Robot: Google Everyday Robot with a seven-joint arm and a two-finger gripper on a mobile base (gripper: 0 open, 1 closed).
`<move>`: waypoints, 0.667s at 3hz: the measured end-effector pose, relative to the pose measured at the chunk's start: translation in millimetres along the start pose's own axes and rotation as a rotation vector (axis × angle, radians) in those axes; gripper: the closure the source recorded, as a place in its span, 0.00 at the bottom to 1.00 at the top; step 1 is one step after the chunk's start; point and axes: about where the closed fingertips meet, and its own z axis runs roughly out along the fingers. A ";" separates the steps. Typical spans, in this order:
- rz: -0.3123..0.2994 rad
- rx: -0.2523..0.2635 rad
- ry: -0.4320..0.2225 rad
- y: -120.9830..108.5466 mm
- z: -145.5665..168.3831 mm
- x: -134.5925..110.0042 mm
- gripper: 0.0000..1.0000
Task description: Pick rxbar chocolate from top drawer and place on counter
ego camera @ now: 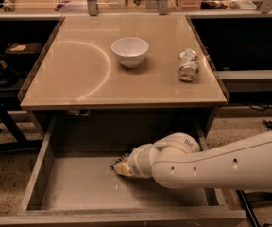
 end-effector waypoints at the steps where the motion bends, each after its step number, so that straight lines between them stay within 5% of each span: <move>1: 0.029 0.007 0.001 6.4 -9.9 -6.5 1.00; 2: 0.072 0.016 0.008 10.0 -21.8 -18.1 1.00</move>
Offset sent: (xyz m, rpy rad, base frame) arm 0.0158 -0.0684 0.1185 0.0414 0.1008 -0.0868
